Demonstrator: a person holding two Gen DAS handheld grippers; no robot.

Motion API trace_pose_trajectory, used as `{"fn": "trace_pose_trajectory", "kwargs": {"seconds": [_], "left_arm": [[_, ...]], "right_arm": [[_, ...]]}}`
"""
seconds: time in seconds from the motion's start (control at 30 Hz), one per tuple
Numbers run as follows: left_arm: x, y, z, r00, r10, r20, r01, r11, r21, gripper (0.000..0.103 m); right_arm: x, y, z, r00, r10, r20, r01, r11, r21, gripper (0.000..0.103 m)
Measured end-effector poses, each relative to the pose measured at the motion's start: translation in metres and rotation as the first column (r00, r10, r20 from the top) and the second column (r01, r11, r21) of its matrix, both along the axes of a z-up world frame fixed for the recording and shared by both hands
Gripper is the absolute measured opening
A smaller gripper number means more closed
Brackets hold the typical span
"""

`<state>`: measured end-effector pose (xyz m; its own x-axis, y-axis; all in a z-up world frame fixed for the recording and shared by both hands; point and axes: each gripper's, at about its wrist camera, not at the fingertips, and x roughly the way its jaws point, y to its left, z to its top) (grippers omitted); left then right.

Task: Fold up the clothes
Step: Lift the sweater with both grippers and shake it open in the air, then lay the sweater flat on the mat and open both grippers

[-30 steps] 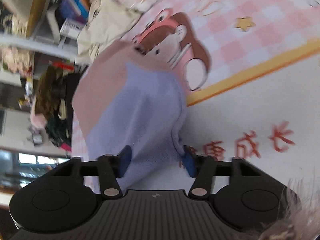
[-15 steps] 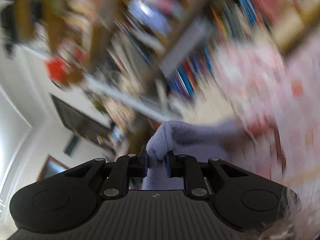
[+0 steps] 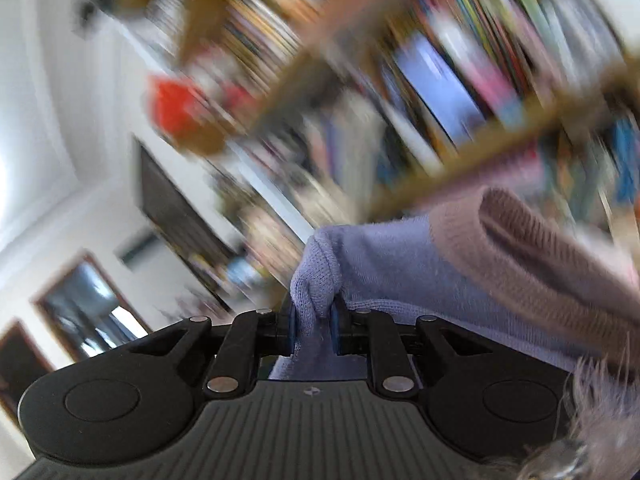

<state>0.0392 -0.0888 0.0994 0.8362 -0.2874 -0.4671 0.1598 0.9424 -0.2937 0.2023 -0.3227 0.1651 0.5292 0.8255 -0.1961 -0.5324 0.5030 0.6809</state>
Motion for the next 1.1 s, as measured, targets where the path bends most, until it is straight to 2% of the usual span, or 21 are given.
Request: {"fn": "trace_pose_trajectory", "kwargs": {"seconds": [0.07,0.13,0.2,0.3,0.33,0.4,0.47,0.6,0.7,0.77,0.83,0.93,1.0,1.1], "left_arm": [[0.001,0.021,-0.036,0.992,0.086,-0.091,-0.078,0.993,0.091,0.016],[-0.003,0.041,-0.065,0.974,0.166,-0.154,-0.136,0.973,0.185,0.016],[-0.014,0.061,-0.077,0.958,0.218,-0.188,-0.172,0.956,0.237,0.016],[-0.025,0.087,-0.075,0.945,0.266,-0.189,-0.222,0.949,0.222,0.017],[-0.024,0.092,-0.070,0.943,0.278,-0.182,-0.238,0.948,0.212,0.018],[-0.027,0.101,-0.061,0.942,0.291,-0.169,-0.258,0.946,0.196,0.025],[-0.027,0.104,-0.059,0.945,0.289,-0.155,-0.255,0.945,0.203,0.031],[-0.028,0.106,-0.066,0.955,0.254,-0.153,-0.216,0.950,0.224,0.040],[-0.021,0.097,-0.080,0.959,0.208,-0.193,-0.161,0.958,0.236,0.048],[-0.015,0.085,-0.087,0.962,0.176,-0.210,-0.121,0.960,0.253,0.051],[-0.010,0.073,-0.095,0.963,0.144,-0.228,-0.080,0.960,0.268,0.059],[-0.002,0.055,-0.107,0.961,0.102,-0.258,-0.024,0.957,0.288,0.060],[0.003,0.047,-0.113,0.953,0.106,-0.283,-0.019,0.956,0.292,0.061],[0.004,0.041,-0.118,0.944,0.121,-0.306,-0.033,0.960,0.277,0.062]], "right_arm": [[0.014,0.038,-0.037,0.997,-0.017,-0.076,0.009,0.994,-0.111,0.016],[0.023,0.075,-0.066,0.992,-0.040,-0.118,0.013,0.976,-0.219,0.016],[0.035,0.108,-0.083,0.989,-0.060,-0.137,0.019,0.958,-0.285,0.016],[0.055,0.158,-0.097,0.985,-0.064,-0.160,0.010,0.949,-0.316,0.016],[0.059,0.173,-0.102,0.985,-0.053,-0.163,-0.005,0.942,-0.335,0.020],[0.060,0.195,-0.107,0.987,-0.054,-0.150,-0.007,0.925,-0.381,0.042],[0.051,0.205,-0.108,0.990,-0.091,-0.104,0.036,0.897,-0.440,0.045],[0.023,0.176,-0.117,0.995,-0.084,-0.058,0.045,0.870,-0.491,0.050],[-0.008,0.130,-0.136,0.993,-0.104,-0.059,0.052,0.818,-0.572,0.050],[-0.030,0.099,-0.150,0.990,-0.127,-0.056,0.062,0.769,-0.637,0.053],[-0.054,0.067,-0.165,0.985,-0.163,-0.047,0.084,0.707,-0.702,0.055],[-0.083,0.030,-0.185,0.975,-0.222,-0.024,0.119,0.609,-0.784,0.057],[-0.099,0.010,-0.199,0.965,-0.264,-0.015,0.137,0.547,-0.826,0.057],[-0.113,-0.010,-0.209,0.955,-0.292,-0.042,0.132,0.549,-0.826,0.057]]}}
